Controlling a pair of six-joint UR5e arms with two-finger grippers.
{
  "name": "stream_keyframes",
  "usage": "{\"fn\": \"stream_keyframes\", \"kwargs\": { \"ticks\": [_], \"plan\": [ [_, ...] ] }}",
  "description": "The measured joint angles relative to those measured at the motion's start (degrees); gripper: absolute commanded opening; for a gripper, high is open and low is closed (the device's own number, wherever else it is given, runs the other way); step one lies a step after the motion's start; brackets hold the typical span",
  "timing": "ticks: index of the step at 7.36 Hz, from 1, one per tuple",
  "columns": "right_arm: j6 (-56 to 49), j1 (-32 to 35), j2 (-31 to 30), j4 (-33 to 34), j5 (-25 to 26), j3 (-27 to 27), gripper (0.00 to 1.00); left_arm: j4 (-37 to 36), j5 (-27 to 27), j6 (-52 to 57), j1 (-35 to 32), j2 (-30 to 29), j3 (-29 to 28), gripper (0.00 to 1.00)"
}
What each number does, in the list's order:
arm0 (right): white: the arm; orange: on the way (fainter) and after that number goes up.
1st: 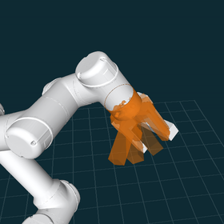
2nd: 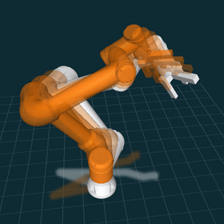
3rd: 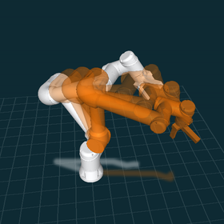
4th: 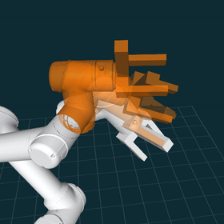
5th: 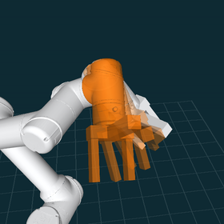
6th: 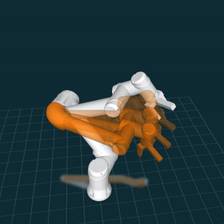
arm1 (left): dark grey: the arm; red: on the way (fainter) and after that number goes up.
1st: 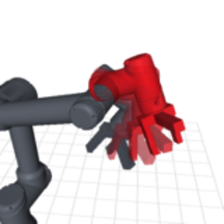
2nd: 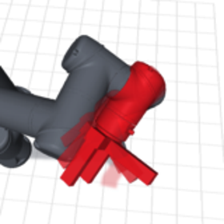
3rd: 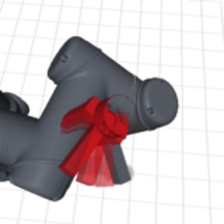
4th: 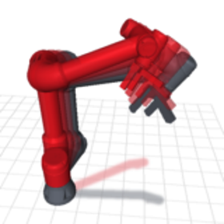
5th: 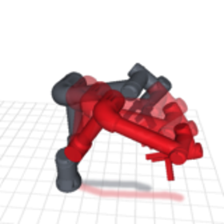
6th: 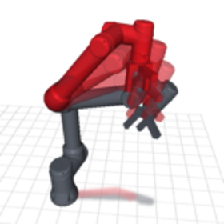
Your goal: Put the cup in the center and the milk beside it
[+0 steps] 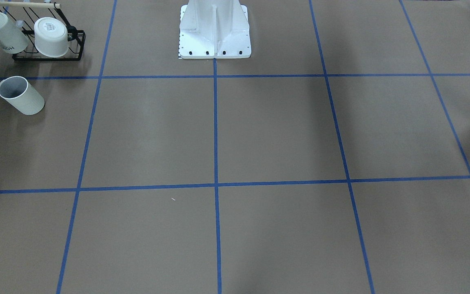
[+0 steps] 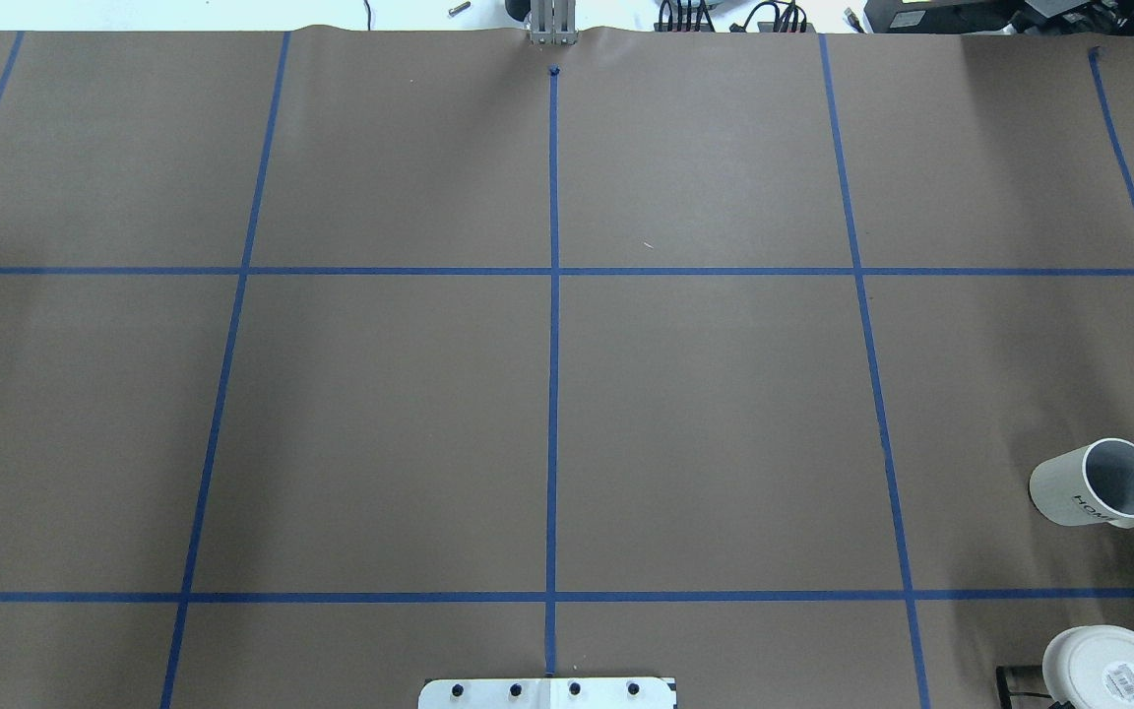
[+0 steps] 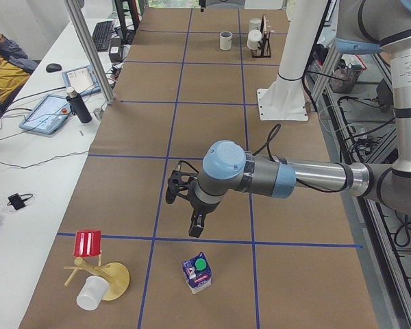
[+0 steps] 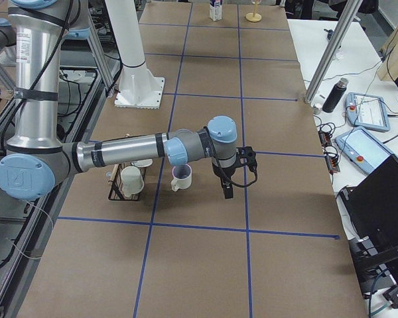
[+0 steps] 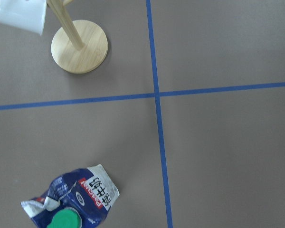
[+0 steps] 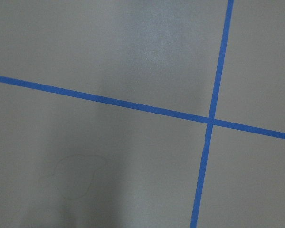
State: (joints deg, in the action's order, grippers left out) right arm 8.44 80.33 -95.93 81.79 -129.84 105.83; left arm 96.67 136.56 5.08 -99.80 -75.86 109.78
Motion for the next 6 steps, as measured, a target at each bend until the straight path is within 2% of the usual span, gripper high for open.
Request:
{"fn": "stream_keyframes", "kwargs": {
  "ticks": [4,6],
  "plan": [
    [1.78,-0.29,-0.39,-0.54,-1.61,0.3,1.0,4.8,0.33,0.13,0.13,2.07,-3.8,0.99],
    [12.61,-4.91,-3.05,-4.81,-4.66,2.37,1.0,4.99,0.37,0.21,0.3,1.74,-5.66,0.99]
  ]
}}
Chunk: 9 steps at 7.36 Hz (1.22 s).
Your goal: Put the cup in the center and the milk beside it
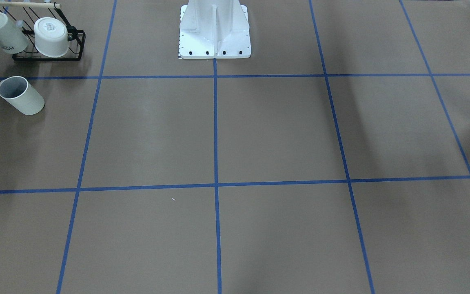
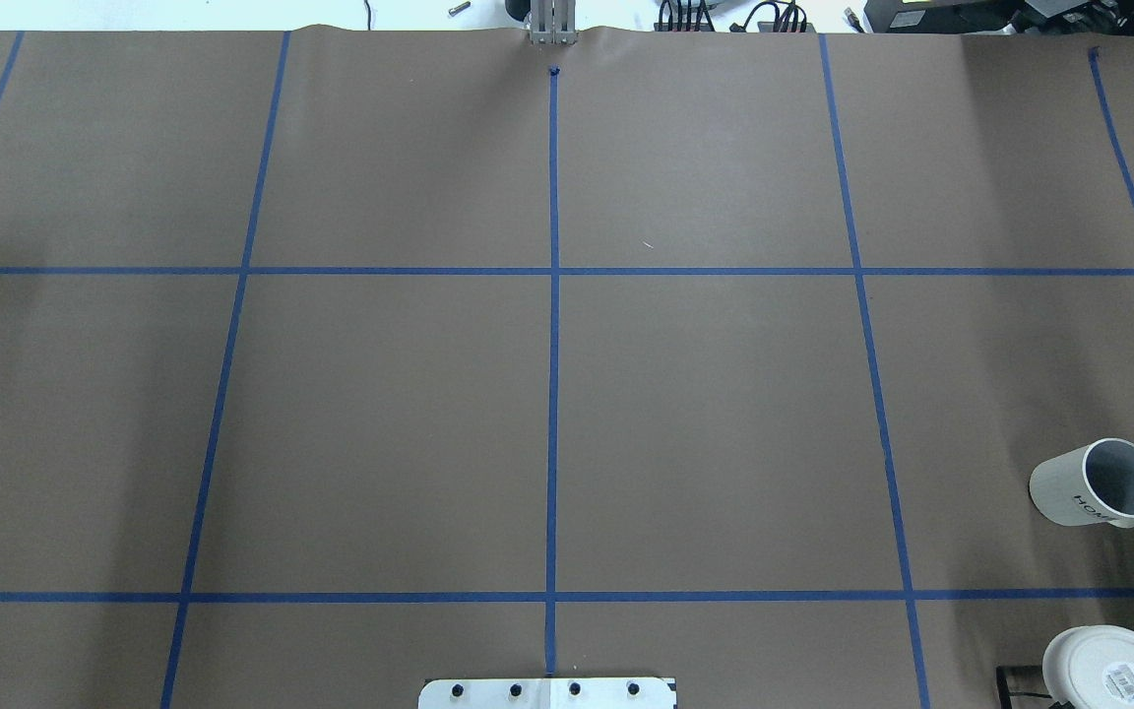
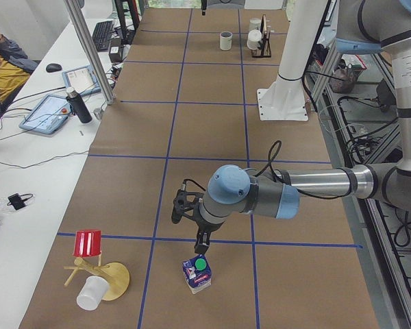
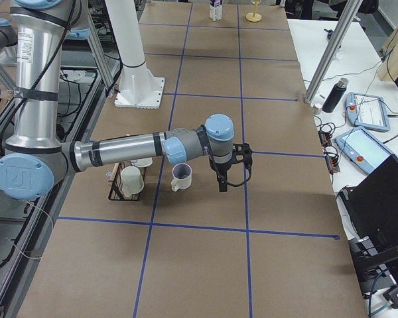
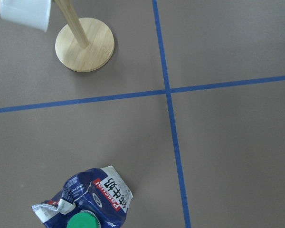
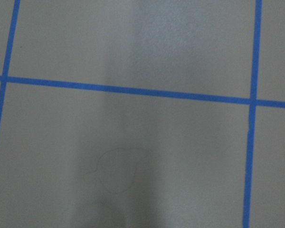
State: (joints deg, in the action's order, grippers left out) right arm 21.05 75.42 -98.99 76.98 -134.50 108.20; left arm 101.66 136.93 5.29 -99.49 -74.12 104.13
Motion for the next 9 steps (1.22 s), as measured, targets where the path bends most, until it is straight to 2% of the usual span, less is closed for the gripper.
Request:
{"fn": "stream_keyframes", "kwargs": {
  "ticks": [2,4,5,6,7,8,9],
  "plan": [
    [5.2,-4.94,-6.09,-7.63,-0.57,1.45,1.0,0.03,0.03,-0.07,0.14,-0.44,-0.54,0.99],
    [6.61,-9.71,-9.41,-9.78,-0.96,1.51,1.0,0.03,0.08,-0.16,0.17,-0.6,-0.55,0.99],
    [6.81,-11.98,-10.23,-10.04,-1.0,1.49,0.97,0.09,0.09,-0.18,0.17,-0.64,-0.56,0.99],
    [6.89,-13.83,-10.54,-10.13,-0.8,1.37,0.79,0.2,0.09,-0.19,0.18,-0.66,-0.55,0.99],
    [6.9,-15.16,-10.58,-10.16,-0.63,0.89,0.51,0.25,0.1,-0.19,0.18,-0.67,-0.49,0.99],
    [6.91,-16.05,-10.45,-10.2,-0.55,-0.06,0.01,0.28,0.12,-0.19,0.18,-0.68,-0.41,0.99],
    [6.9,-16.61,-10.21,-10.17,-0.54,-0.86,0.0,0.29,0.15,-0.19,0.18,-0.68,-0.37,0.99]
  ]
}}
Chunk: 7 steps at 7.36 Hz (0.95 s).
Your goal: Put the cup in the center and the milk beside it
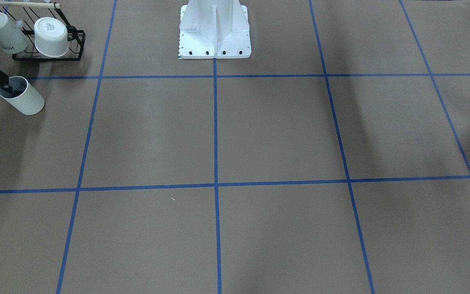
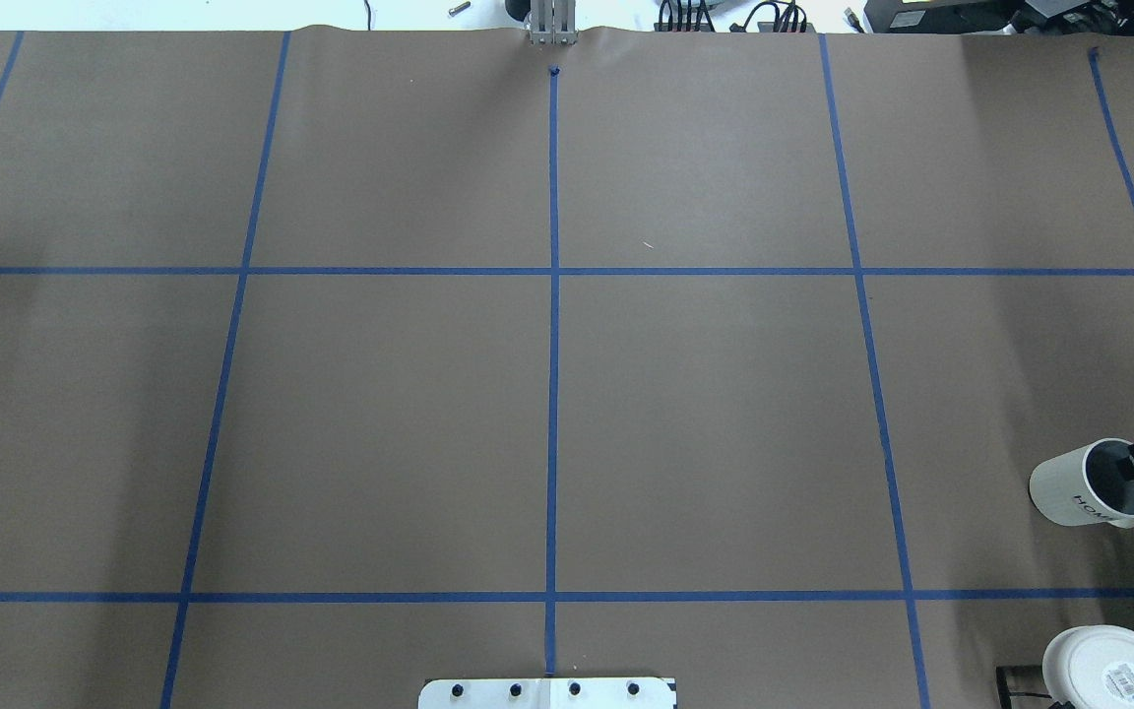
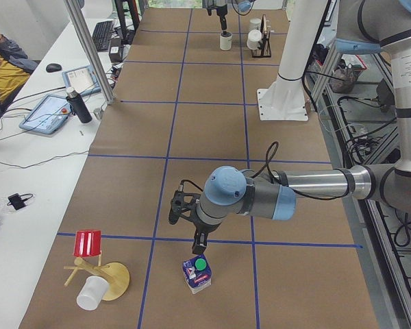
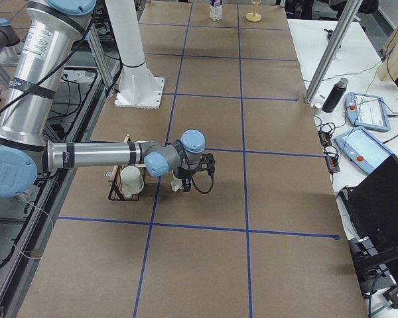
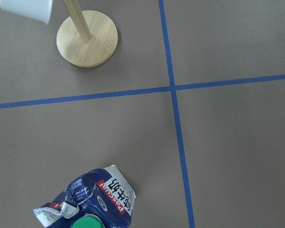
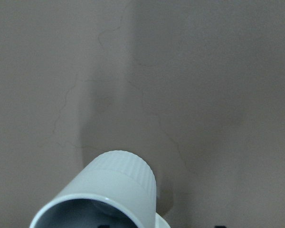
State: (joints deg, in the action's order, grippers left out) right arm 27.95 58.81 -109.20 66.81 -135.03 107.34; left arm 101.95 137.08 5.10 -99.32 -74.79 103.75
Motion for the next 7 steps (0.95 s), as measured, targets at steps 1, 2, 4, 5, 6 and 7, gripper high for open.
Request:
{"fn": "stream_keyframes", "kwargs": {
  "ticks": [1,2,4,5,6,7],
  "plan": [
    [0.0,-0.38,0.24,0.13,-0.05,-0.4,0.0,-0.02,0.02,0.0,0.0,0.0,0.01,0.99],
    [0.0,-0.64,0.38,0.15,-0.2,-0.36,0.0,-0.05,0.05,0.0,0.0,0.0,-0.01,0.99],
    [0.53,-0.68,0.95,0.5,-0.64,1.19,0.0,-0.08,1.93,-0.06,0.0,0.0,-0.18,0.99],
    [3.91,-0.73,3.02,2.83,-0.74,3.46,0.0,-0.08,2.61,-0.08,0.0,0.0,-0.25,0.99],
    [10.17,-1.64,8.5,7.52,-0.59,5.75,0.0,-0.1,2.88,-0.08,0.0,0.01,-0.28,0.99],
    [16.89,-4.54,17.15,13.49,0.19,6.74,0.0,-0.14,2.97,-0.07,0.0,0.04,-0.32,0.99]
  ]
}}
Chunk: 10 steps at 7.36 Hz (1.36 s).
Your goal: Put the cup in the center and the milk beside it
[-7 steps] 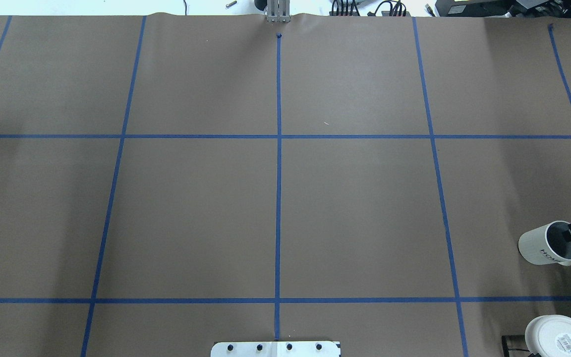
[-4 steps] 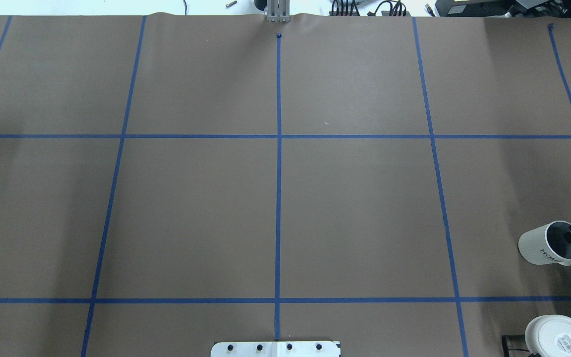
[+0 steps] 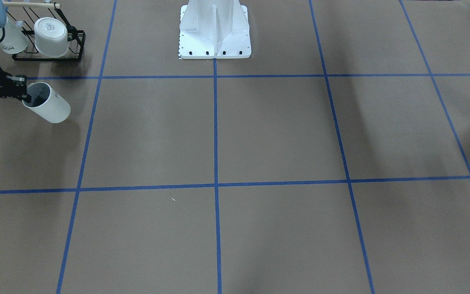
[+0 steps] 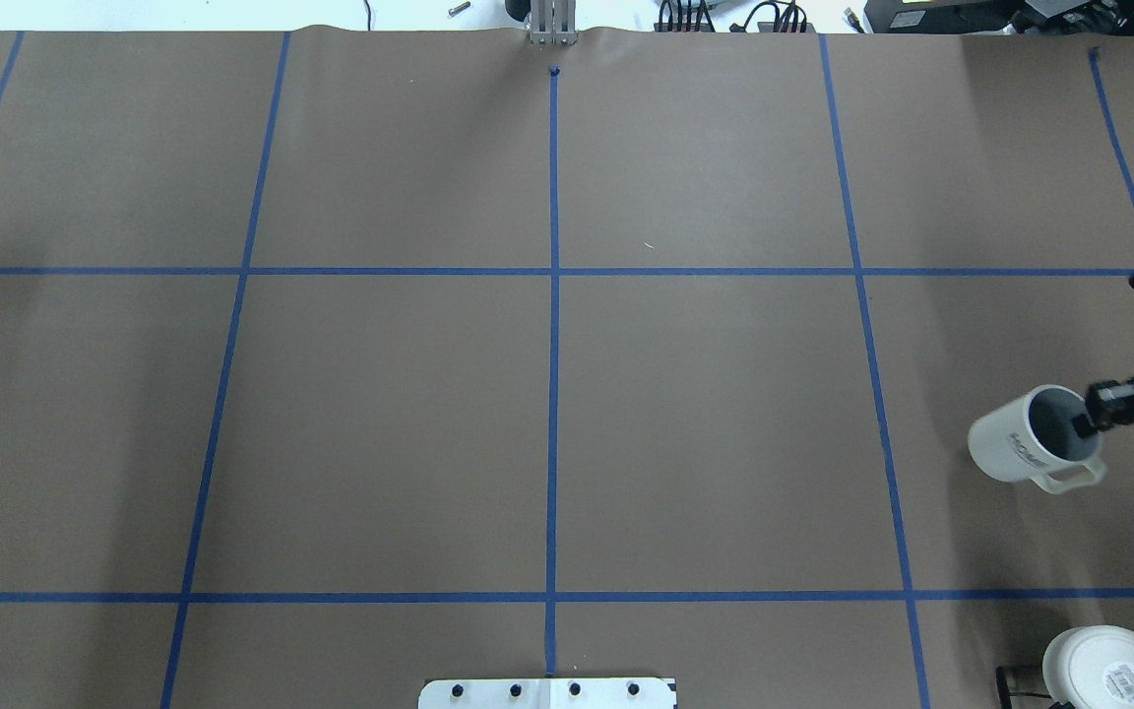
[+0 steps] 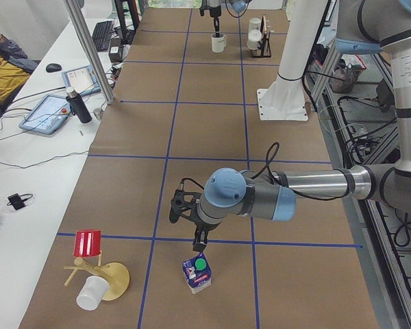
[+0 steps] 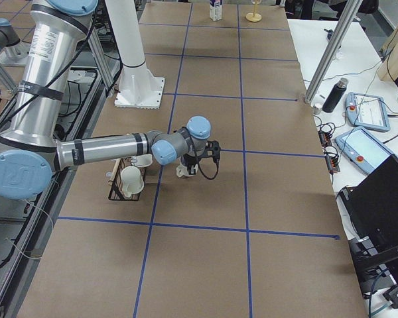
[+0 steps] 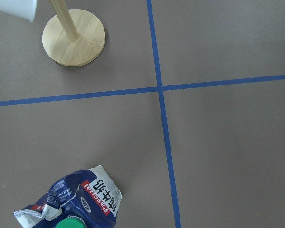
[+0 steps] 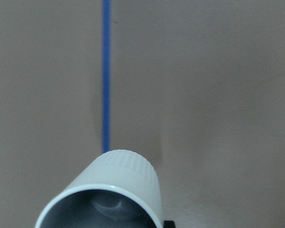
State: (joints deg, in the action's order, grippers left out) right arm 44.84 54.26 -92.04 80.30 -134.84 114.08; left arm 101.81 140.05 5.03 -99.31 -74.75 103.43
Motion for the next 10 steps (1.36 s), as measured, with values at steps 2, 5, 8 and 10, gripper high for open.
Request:
{"fn": "stream_keyframes", "kwargs": {
  "ticks": [2,5,8,10],
  "plan": [
    [14.63,-7.6,20.56,9.97,5.16,-3.69,0.0,0.16,-0.04,0.25,0.0,-0.01,-0.12,0.99],
    [26.77,-13.77,45.08,12.4,11.83,-23.13,0.0,1.49,-0.09,0.15,-0.01,0.24,-0.08,0.99],
    [33.97,-15.25,53.23,4.63,13.63,-37.27,1.0,1.97,-0.51,0.02,-0.24,0.71,0.06,0.98],
    [34.75,-15.36,55.65,3.93,13.7,-39.89,1.0,1.8,-0.78,0.34,-0.62,0.57,-1.9,0.98]
  ]
}}
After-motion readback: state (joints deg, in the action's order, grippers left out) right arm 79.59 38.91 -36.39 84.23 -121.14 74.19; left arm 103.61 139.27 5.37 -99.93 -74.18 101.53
